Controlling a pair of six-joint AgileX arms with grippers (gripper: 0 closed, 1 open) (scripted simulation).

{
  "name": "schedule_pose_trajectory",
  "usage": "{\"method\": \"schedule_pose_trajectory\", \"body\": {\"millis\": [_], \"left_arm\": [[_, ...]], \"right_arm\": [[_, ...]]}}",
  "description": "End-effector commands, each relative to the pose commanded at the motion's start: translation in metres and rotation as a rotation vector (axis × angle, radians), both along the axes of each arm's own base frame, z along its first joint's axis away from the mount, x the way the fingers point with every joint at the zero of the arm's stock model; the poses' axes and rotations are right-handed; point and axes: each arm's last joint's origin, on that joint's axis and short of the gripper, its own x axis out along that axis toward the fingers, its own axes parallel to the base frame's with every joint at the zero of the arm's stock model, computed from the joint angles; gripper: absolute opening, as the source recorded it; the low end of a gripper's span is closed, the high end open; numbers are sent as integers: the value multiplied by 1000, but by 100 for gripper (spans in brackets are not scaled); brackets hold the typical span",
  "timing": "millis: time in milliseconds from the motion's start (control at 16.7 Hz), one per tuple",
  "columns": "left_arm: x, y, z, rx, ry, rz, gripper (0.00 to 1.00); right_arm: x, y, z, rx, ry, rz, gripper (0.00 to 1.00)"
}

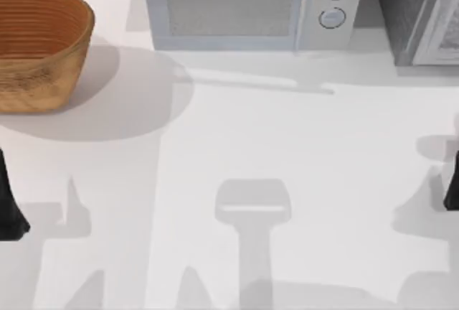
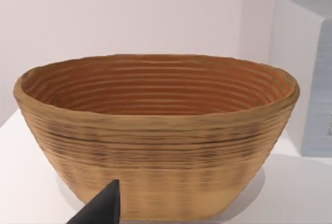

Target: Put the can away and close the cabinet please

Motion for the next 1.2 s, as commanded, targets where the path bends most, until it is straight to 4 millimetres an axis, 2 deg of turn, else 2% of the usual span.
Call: {"method": "schedule_pose_trajectory", "body": {"millis": [60,420,1200], "left_arm": [[0,0,0,0,0,0,100],[0,0,0,0,0,0,100],[0,0,0,0,0,0,100]], "right_arm": [[-5,1,-14,10,85,-1,100],[13,-1,-6,-1,-2,0,100],[53,-1,-11,0,0,0,100]]}}
